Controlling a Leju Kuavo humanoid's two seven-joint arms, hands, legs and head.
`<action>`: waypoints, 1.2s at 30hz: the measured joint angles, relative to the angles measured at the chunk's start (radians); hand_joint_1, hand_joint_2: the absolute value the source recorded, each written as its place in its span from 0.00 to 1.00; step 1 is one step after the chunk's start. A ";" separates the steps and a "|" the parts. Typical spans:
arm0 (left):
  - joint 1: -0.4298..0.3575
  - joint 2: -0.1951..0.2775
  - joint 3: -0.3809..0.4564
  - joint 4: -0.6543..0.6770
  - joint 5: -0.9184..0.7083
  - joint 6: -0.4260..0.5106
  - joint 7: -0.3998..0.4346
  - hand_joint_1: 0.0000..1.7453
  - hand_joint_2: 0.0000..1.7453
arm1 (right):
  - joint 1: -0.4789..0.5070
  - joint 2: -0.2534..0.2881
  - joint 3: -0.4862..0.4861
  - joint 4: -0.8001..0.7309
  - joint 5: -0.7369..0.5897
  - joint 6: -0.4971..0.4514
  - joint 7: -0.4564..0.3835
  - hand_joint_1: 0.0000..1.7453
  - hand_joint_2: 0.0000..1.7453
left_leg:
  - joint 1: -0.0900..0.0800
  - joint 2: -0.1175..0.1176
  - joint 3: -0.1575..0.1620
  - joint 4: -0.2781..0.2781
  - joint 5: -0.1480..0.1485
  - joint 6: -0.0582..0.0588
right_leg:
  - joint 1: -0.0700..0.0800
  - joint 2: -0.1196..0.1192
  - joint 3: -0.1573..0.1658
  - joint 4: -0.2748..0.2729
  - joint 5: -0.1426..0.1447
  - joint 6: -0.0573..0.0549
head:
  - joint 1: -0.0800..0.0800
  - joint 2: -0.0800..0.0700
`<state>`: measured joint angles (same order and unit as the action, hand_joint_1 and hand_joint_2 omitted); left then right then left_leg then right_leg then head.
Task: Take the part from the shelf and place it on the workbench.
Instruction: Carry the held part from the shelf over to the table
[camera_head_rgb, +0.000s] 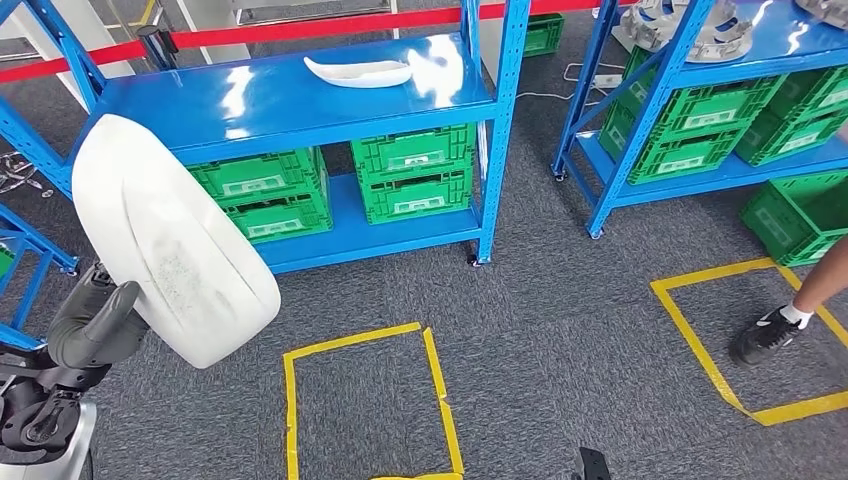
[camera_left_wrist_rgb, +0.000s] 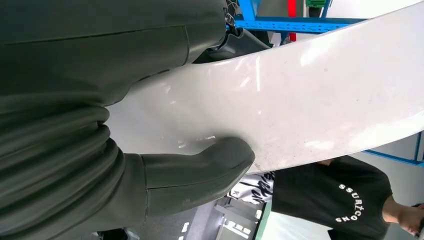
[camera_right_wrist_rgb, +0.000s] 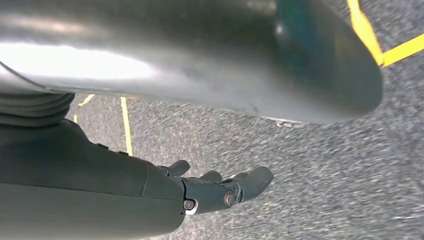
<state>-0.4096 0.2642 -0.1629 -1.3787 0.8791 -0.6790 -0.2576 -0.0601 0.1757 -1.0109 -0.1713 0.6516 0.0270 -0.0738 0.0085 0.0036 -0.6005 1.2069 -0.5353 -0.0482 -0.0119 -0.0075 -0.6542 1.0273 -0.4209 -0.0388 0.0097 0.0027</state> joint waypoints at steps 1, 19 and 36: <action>-0.001 0.000 0.000 -0.003 0.000 0.000 0.002 1.00 1.00 | 0.000 0.001 0.000 0.000 0.000 0.000 0.000 0.00 0.00 | -0.002 -0.001 0.061 -0.081 0.001 0.005 | 0.001 0.001 -0.010 0.002 0.010 0.004 | 0.000 0.000; 0.001 0.005 0.001 0.025 -0.029 0.018 0.039 1.00 1.00 | 0.007 0.003 0.001 0.000 0.037 0.016 -0.001 0.00 0.00 | -0.007 -0.023 -0.055 -0.181 0.126 0.028 | -0.004 0.068 0.150 0.006 -0.137 0.032 | 0.014 0.000; 0.025 0.011 0.016 0.040 -0.009 0.017 0.039 1.00 1.00 | 0.005 0.006 0.002 0.000 0.044 0.018 0.000 0.00 0.00 | -0.021 0.044 0.030 -0.202 0.063 0.033 | 0.001 -0.107 0.117 -0.011 -0.099 0.024 | 0.001 0.000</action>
<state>-0.3846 0.2754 -0.1471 -1.3389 0.8700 -0.6620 -0.2187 -0.0551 0.1820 -1.0091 -0.1713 0.6952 0.0450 -0.0742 -0.0122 0.0481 -0.5704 1.0052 -0.4721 -0.0156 -0.0107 -0.1141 -0.5367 1.0164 -0.5199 -0.0151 0.0104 0.0027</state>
